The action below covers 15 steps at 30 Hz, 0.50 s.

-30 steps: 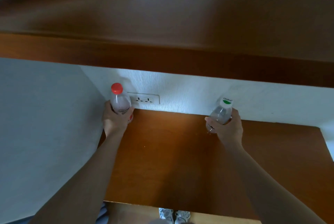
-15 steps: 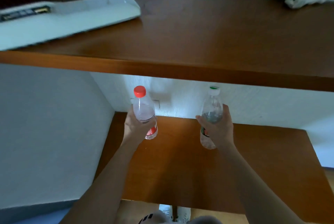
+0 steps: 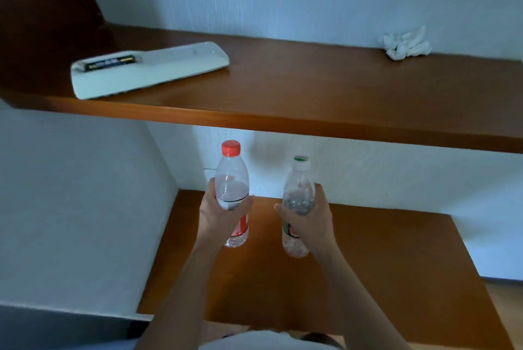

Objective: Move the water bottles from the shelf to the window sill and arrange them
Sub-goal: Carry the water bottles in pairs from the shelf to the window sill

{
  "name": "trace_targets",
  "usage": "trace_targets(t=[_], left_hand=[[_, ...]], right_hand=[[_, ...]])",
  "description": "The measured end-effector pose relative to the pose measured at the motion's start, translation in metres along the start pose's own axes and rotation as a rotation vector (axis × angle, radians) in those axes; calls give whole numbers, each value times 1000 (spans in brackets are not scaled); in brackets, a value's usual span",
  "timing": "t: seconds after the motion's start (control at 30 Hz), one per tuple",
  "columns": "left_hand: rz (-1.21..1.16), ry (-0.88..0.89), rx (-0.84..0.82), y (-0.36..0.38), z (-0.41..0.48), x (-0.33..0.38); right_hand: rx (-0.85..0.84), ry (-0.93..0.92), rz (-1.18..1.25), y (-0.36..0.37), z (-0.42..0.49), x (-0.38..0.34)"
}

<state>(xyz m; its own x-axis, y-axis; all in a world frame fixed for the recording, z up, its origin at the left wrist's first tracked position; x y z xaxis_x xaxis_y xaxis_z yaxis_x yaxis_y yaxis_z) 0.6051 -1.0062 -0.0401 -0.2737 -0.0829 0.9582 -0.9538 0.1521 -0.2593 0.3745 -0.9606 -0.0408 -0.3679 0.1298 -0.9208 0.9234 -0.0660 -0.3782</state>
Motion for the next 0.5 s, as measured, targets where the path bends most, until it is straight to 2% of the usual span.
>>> trace_targets(t=[0.17,0.37,0.5], left_hand=[[-36,2,73,-26,-18,1],[-53,28,190,-59,-51,3],[-66,47,312,-79,-86,8]], right_hand=[[-75,-36,-17,27,10,-22],[-274,-71,12,72,19,-44],[-427,-223,15,102,12,-70]])
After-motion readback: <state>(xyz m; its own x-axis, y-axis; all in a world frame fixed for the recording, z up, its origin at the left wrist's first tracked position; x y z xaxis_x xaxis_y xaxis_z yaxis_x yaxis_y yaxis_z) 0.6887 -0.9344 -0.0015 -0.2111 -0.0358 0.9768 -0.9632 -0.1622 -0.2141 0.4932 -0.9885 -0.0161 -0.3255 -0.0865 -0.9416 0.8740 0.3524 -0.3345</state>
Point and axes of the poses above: each hand's wrist, its own z-axis towards the middle knuckle, its own y-axis out of the palm, x = y × z, the point moved 10 cm from there along z, towards the middle knuckle, and after that the axes turned 14 degrees about -x, right-handed, at the moved point
